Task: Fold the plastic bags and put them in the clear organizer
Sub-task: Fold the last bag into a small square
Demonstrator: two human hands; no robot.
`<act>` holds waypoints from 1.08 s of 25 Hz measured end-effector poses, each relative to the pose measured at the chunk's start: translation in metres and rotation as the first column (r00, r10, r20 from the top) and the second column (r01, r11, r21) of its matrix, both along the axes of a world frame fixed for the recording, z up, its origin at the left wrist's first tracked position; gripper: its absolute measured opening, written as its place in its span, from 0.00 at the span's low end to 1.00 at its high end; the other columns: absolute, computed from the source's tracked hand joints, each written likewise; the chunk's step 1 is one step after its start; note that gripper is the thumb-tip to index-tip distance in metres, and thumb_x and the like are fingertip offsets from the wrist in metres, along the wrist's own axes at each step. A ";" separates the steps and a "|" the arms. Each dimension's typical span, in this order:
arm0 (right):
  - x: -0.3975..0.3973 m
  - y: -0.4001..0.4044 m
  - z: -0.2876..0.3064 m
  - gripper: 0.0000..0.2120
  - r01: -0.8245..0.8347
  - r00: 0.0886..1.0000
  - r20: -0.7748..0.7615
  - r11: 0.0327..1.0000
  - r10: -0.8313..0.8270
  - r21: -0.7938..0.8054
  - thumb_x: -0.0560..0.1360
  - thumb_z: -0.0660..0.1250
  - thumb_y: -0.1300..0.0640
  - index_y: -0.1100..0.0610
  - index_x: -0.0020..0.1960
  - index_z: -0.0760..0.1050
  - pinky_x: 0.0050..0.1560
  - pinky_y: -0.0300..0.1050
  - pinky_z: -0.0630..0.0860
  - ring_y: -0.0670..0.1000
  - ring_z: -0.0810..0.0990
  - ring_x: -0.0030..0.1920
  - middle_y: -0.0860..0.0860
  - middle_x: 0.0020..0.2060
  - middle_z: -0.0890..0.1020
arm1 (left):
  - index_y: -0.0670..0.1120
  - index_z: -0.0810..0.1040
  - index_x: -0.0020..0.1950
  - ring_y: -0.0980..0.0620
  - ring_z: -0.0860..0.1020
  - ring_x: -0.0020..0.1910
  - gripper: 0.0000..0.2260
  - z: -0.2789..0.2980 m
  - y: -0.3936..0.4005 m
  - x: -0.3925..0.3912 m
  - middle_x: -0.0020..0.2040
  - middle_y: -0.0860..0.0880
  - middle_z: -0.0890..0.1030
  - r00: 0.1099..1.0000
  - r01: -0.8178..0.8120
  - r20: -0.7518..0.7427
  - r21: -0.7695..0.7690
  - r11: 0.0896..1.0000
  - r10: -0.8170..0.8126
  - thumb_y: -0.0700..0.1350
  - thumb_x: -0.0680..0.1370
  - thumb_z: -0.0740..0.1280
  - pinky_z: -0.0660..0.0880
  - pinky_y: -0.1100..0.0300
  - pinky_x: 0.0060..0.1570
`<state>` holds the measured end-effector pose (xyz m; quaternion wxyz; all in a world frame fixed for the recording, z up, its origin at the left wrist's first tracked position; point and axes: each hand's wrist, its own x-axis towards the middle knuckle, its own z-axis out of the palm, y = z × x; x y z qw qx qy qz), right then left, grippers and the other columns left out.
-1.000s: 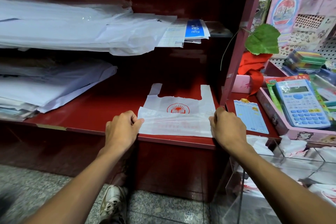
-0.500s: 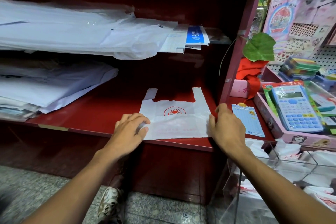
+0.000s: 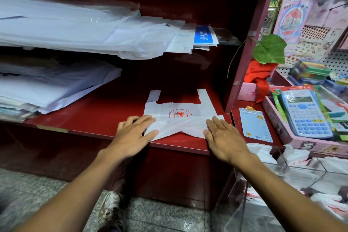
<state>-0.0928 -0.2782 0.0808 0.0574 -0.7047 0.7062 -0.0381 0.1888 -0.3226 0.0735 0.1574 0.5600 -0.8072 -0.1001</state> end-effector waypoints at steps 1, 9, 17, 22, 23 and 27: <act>0.000 0.001 0.000 0.26 -0.006 1.000 0.007 1.000 0.006 0.003 0.84 0.44 0.45 0.51 0.80 0.51 0.77 0.53 0.47 0.53 0.48 0.79 0.50 0.80 0.51 | 0.60 0.64 0.76 0.59 0.55 0.72 0.23 0.000 -0.001 0.000 0.76 0.63 0.61 1.000 0.004 0.005 0.008 1.000 -0.004 0.61 0.81 0.56 0.48 0.61 0.63; -0.001 0.004 0.001 0.24 -0.086 0.995 0.053 0.996 0.087 -0.022 0.84 0.43 0.45 0.47 0.80 0.51 0.77 0.53 0.42 0.52 0.44 0.80 0.47 0.80 0.50 | 0.54 0.63 0.77 0.55 0.52 0.78 0.28 0.007 0.007 0.006 0.79 0.56 0.57 0.997 0.010 -0.074 -0.012 1.000 -0.011 0.59 0.78 0.49 0.46 0.55 0.72; 0.010 -0.006 0.003 0.23 -0.171 0.983 0.046 0.977 0.178 -0.124 0.85 0.45 0.47 0.49 0.78 0.57 0.77 0.50 0.42 0.52 0.48 0.80 0.49 0.79 0.55 | 0.47 0.50 0.81 0.53 0.45 0.80 0.24 0.004 0.023 -0.049 0.81 0.50 0.48 0.982 0.086 0.164 0.018 0.996 -0.088 0.51 0.85 0.47 0.40 0.57 0.77; 0.012 -0.013 -0.002 0.25 -0.171 0.984 0.056 0.985 0.170 0.002 0.85 0.44 0.46 0.49 0.80 0.50 0.77 0.50 0.44 0.50 0.46 0.80 0.50 0.80 0.49 | 0.52 0.45 0.81 0.53 0.40 0.79 0.25 -0.003 0.018 -0.042 0.81 0.52 0.44 0.984 0.036 0.167 0.110 0.993 -0.054 0.54 0.85 0.45 0.38 0.54 0.77; 0.012 -0.014 -0.002 0.25 -0.164 0.985 0.052 0.986 0.163 0.007 0.84 0.44 0.46 0.49 0.80 0.49 0.77 0.50 0.44 0.50 0.46 0.80 0.50 0.80 0.49 | 0.54 0.45 0.81 0.52 0.39 0.79 0.25 -0.003 0.018 -0.041 0.81 0.52 0.43 0.983 0.021 0.179 0.115 0.993 -0.042 0.55 0.85 0.45 0.38 0.53 0.76; 0.012 -0.014 0.001 0.26 -0.133 0.991 0.001 0.988 0.133 -0.078 0.83 0.48 0.43 0.50 0.79 0.54 0.77 0.52 0.46 0.53 0.49 0.79 0.52 0.80 0.52 | 0.59 0.44 0.80 0.49 0.38 0.79 0.25 -0.002 0.019 -0.039 0.81 0.51 0.42 0.979 -0.004 0.204 0.128 0.992 -0.022 0.58 0.84 0.44 0.37 0.51 0.76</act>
